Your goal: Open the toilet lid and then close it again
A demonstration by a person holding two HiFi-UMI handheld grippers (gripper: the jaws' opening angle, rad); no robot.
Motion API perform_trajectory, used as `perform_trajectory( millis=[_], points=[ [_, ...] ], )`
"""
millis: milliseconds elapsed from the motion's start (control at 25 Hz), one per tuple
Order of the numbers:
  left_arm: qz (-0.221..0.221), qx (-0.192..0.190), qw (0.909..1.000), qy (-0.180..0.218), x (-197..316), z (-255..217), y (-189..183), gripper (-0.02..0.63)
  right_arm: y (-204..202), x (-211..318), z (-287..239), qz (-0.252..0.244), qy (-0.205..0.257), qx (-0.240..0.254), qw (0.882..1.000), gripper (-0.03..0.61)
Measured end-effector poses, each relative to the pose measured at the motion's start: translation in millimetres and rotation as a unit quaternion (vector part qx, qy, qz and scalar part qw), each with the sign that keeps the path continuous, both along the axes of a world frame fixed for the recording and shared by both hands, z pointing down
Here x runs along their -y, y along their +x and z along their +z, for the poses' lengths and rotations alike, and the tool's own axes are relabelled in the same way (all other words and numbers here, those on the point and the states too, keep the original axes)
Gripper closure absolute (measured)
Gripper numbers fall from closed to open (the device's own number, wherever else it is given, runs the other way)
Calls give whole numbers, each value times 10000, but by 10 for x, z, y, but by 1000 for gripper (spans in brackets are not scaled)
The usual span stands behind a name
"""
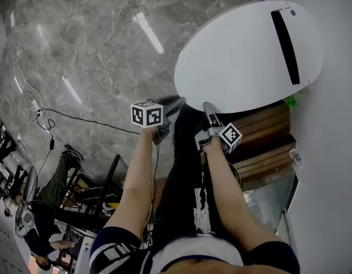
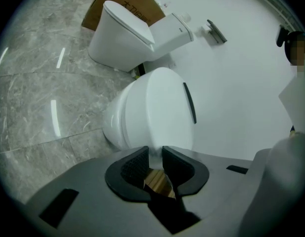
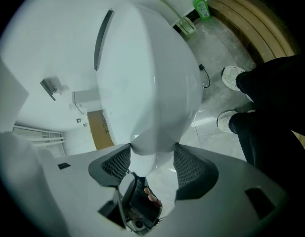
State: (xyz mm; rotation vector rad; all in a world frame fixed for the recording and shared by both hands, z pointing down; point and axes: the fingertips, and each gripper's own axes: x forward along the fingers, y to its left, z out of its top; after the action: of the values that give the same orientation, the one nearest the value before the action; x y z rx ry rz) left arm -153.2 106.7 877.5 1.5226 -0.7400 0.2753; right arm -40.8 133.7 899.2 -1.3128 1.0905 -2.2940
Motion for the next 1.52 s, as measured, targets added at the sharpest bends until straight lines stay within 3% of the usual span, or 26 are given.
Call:
perform_trajectory(
  millis=[120,200,280,520,640,760,880,1120,1240,1320,1520],
  points=[
    [97,32,9999,125,11,-8,-19,511,30,8,-6,230,-106,9,9997,305],
    [-127,-60,9999,73,17,48,-42,506,45,19,21,304,-161,-12,9994,305],
    [-344,-139,9993,-63,-11,132,-51,406,57,3,37,264,-198,-77,9994,307],
    [-446,-603,9969,-233,84,251,44,341,50,6,30,130,-176,-45,9998,327],
    [-334,-453,9978,-342,79,306,76,341,81,-11,36,44,-195,-80,9998,356],
    [-392,-222,9985,-306,68,301,63,390,90,-33,45,-184,-147,-144,9996,369],
    [-718,-246,9970,-156,86,213,45,404,76,-40,7,-407,-6,-106,9991,402],
    [-1233,-323,9918,42,55,-47,-13,426,7,-78,-210,-1372,333,-20,9900,402],
    [-1111,-284,9934,84,48,-154,-14,431,-61,-76,-336,-1072,258,635,9919,399],
    [-986,-280,9946,139,48,-254,-6,433,-142,-84,-408,-909,187,1037,9903,361],
    [-755,-266,9965,236,22,-452,10,437,-174,-62,-427,-567,246,997,9931,319]
  ],
)
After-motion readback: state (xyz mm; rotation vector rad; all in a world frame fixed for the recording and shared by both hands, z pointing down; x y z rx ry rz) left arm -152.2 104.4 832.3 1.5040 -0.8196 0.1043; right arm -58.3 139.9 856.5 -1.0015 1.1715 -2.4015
